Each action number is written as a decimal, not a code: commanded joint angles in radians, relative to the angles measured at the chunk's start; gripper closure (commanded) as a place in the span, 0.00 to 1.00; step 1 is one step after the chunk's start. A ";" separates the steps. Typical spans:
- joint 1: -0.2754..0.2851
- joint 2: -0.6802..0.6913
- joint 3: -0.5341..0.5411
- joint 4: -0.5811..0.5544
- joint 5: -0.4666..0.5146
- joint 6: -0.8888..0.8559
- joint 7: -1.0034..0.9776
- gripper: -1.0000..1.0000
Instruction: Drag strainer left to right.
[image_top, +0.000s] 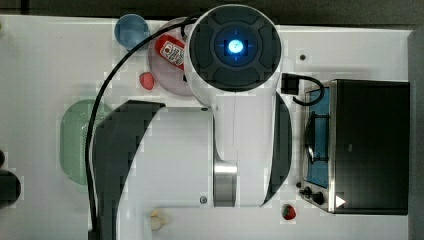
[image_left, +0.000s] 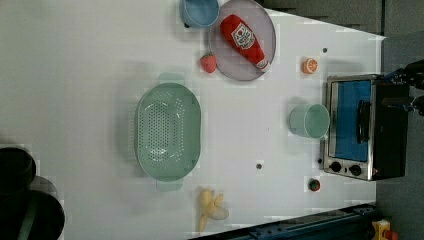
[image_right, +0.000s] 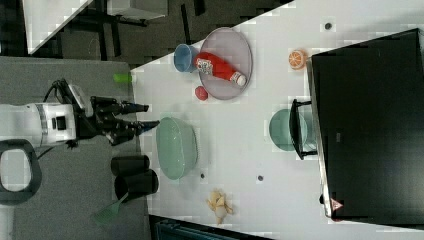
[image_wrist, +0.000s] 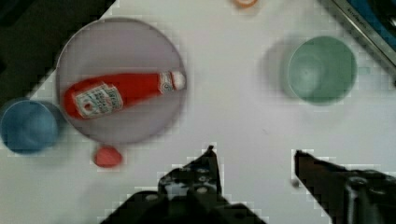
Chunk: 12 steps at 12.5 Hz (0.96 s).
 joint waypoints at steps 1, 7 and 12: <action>-0.025 -0.403 0.015 -0.258 -0.012 -0.155 0.027 0.21; 0.017 -0.346 0.172 -0.259 0.036 -0.065 0.043 0.00; 0.021 -0.157 0.430 -0.272 0.036 0.086 0.442 0.00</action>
